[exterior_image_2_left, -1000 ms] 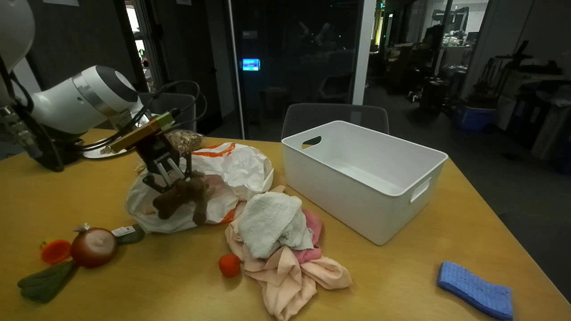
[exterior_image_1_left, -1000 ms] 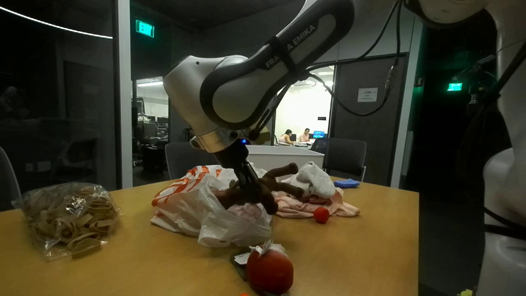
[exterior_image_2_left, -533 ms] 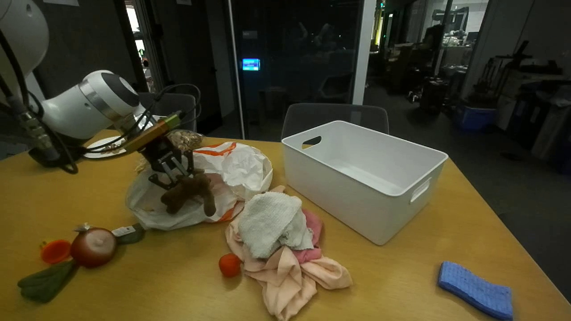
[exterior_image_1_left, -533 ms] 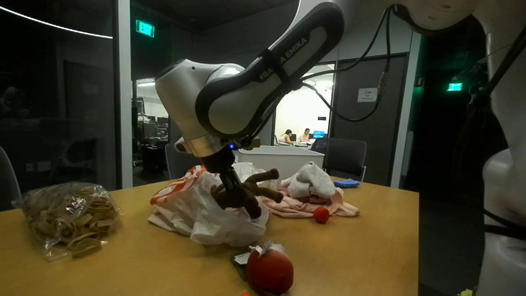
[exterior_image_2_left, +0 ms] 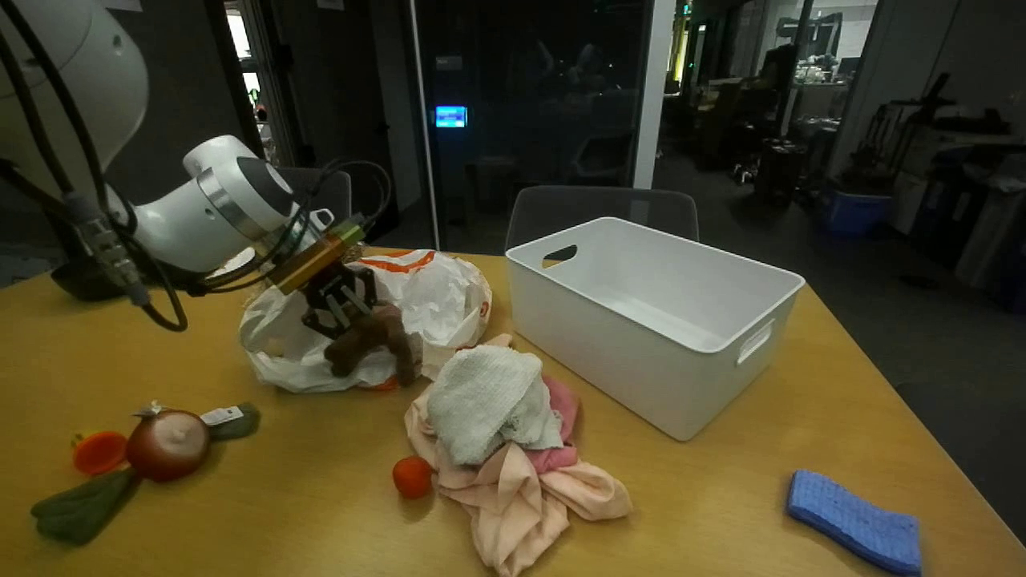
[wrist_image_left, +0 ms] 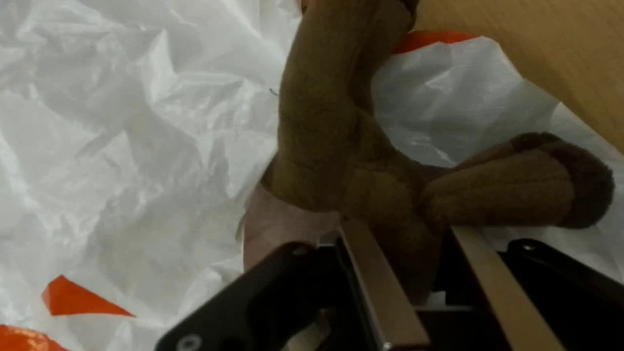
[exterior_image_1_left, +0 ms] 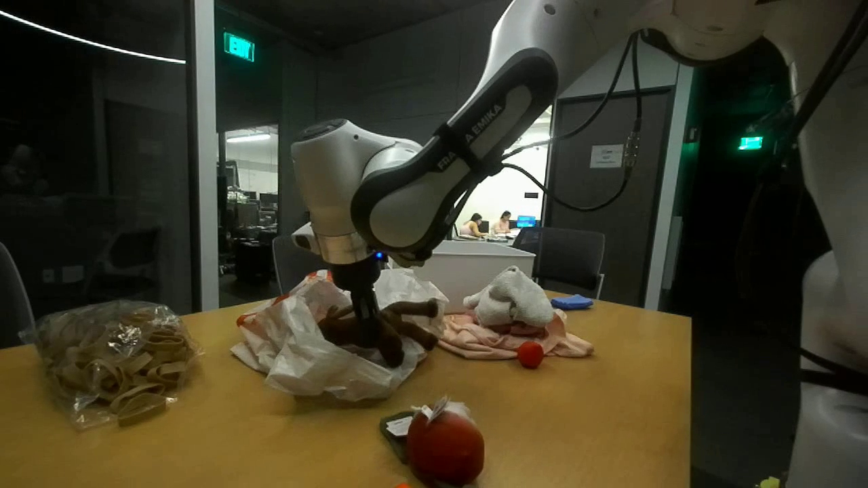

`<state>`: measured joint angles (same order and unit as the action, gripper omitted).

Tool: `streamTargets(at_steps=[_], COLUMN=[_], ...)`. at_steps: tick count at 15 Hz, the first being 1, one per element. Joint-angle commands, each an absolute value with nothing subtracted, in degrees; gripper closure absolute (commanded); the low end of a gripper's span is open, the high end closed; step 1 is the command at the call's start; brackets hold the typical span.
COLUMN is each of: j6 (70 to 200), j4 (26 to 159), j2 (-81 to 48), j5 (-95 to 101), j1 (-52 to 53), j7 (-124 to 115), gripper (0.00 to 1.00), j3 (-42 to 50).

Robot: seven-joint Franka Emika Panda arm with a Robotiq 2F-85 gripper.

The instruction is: Put the two plush toys into the carrier bag

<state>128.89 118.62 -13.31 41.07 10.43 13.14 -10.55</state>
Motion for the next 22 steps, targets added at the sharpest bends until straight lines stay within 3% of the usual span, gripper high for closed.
streamTargets(at_steps=[1,7,19,20,22], j6=[136.67,142.43,133.21,133.6,133.56], j4=[123.27,128.1,144.27,139.77,142.74], j2=[-10.23,-3.58,16.02,11.06,13.35], j5=[36.75,26.39,-5.78,-2.17,-3.86], j1=[8.75,9.01,16.51,15.17,16.69], j7=[12.87,16.0,20.71,19.35,19.35], gripper=[0.46,0.0,0.0,0.0,0.0], j3=[-10.15,-11.08,-12.52,-12.11,-12.26])
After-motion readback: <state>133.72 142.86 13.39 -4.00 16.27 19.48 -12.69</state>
